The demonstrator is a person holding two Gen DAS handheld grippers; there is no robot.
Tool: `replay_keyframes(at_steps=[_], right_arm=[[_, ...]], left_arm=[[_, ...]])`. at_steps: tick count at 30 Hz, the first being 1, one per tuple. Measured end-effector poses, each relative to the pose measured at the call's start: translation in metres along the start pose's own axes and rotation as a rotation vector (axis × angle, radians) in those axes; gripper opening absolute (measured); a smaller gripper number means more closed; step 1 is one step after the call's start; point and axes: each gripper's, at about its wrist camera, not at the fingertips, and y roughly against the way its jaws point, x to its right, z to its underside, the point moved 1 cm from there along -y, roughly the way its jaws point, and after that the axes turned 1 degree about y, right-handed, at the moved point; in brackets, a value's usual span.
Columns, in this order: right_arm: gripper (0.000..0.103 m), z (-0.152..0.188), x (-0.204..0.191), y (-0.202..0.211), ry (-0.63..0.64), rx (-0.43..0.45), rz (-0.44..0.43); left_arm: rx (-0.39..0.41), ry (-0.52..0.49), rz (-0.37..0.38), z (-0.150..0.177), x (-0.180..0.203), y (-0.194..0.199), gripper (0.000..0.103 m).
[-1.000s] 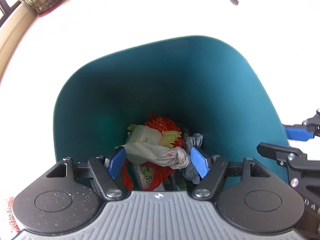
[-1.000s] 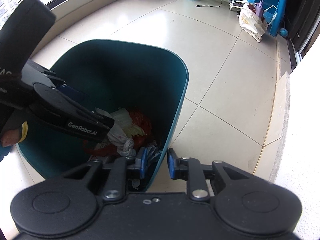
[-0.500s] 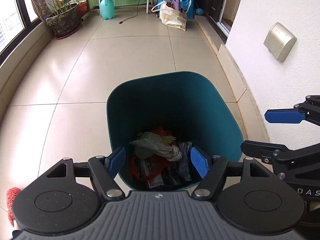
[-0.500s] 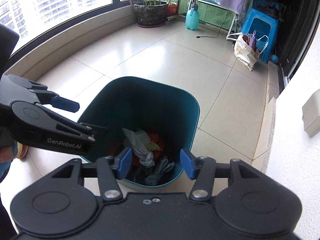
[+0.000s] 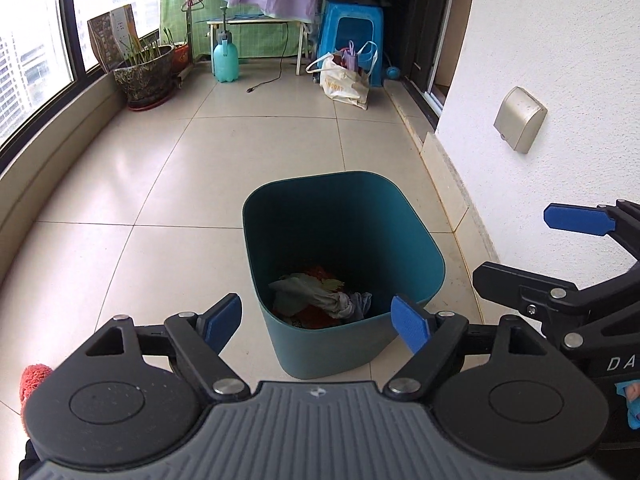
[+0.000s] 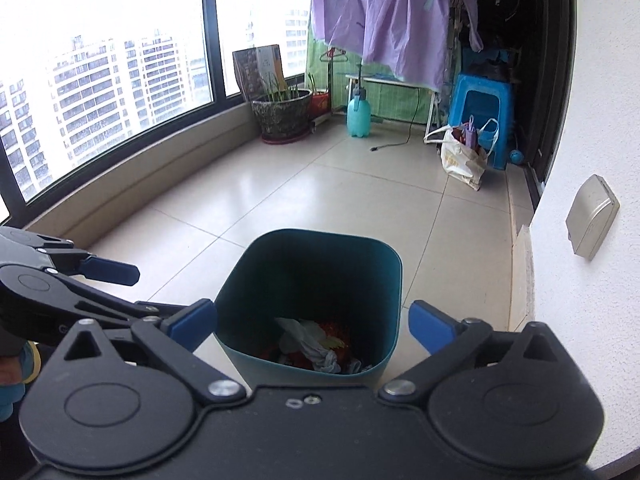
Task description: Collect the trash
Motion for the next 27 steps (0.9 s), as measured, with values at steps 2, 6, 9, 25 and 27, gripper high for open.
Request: replay_keyframes(at_steps=[2,6,9,25,27], right_arm=[[0.103,0.005,-0.002,0.003,0.006,0.017,0.007],[0.103,0.012,-0.001,0.005,-0.01,0.045,0.007],[0.103,0.014,-0.002,0.008,-0.031,0.069,0.01],[0.103,0.019,-0.004,0.001,-0.063,0.08,0.015],[0.103,0.019,-0.004,0.001,-0.064,0.078,0.017]], left_arm=[[0.025,-0.008,-0.013,0.004,0.0,0.008,0.082],[0.053,0.001,-0.021,0.008,-0.002,0.018,0.082],[0.071,0.014,-0.028,0.012,-0.003,0.021,0.082],[0.14,0.055,-0.046,0.021,-0.009,0.034,0.082],[0.144,0.055,-0.045,0.021,-0.009,0.034,0.082]])
